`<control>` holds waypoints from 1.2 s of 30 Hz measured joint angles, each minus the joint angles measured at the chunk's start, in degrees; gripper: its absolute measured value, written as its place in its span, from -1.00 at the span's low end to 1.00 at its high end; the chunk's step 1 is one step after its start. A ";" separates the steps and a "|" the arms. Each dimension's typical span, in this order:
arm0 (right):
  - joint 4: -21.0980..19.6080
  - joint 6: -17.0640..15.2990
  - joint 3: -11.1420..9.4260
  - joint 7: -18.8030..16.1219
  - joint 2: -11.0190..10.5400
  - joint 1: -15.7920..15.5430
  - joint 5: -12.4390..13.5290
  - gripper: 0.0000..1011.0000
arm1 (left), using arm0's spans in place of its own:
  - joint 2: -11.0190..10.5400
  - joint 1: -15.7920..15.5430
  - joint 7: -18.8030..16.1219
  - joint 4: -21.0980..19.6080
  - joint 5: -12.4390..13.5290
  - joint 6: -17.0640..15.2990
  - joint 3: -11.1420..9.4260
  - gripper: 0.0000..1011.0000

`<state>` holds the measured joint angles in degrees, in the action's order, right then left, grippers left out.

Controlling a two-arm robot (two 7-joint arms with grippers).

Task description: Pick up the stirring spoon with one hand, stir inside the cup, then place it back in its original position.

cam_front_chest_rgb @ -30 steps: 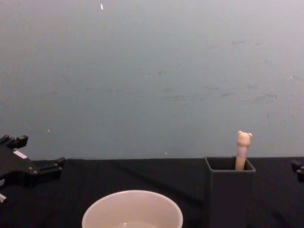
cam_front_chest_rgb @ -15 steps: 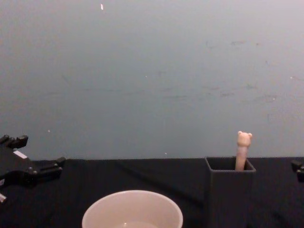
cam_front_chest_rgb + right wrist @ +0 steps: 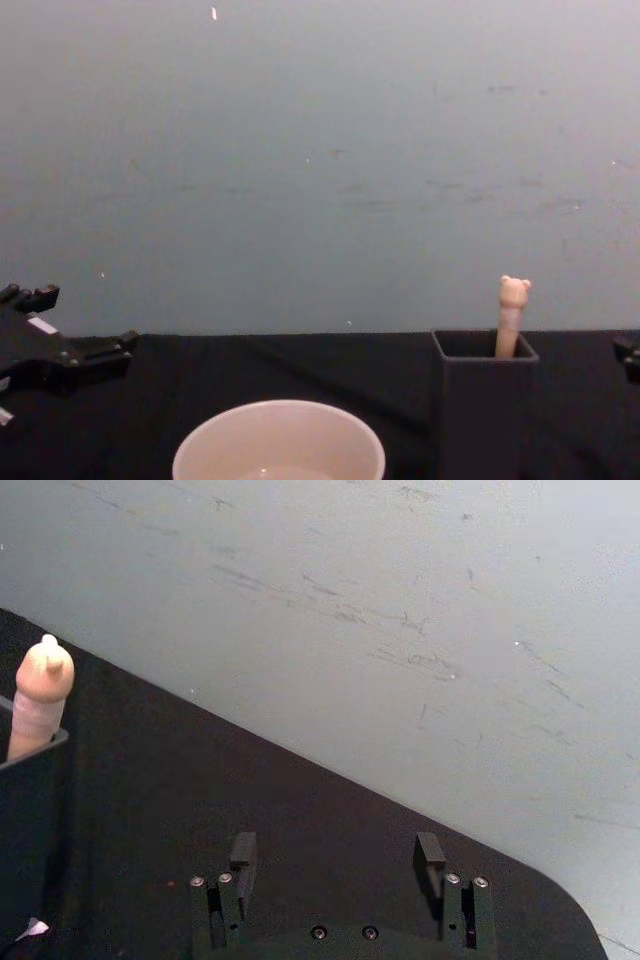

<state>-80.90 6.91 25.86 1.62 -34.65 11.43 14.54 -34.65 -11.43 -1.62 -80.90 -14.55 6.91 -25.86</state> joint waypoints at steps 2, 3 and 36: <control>0.00 0.00 0.00 0.00 0.00 0.00 0.00 0.98 | 0.00 0.00 0.00 0.00 0.00 0.00 0.00 0.98; 0.00 0.00 0.00 0.00 0.00 0.00 0.00 0.98 | 0.00 0.00 0.00 0.00 0.00 0.00 0.00 0.98; -12.78 -4.44 -8.03 -17.48 -1.79 -7.72 15.96 0.98 | 0.00 0.00 0.00 0.00 0.00 0.00 0.00 0.98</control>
<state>-93.68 2.47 17.83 -15.86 -36.43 3.71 30.50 -34.65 -11.43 -1.62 -80.90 -14.55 6.91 -25.86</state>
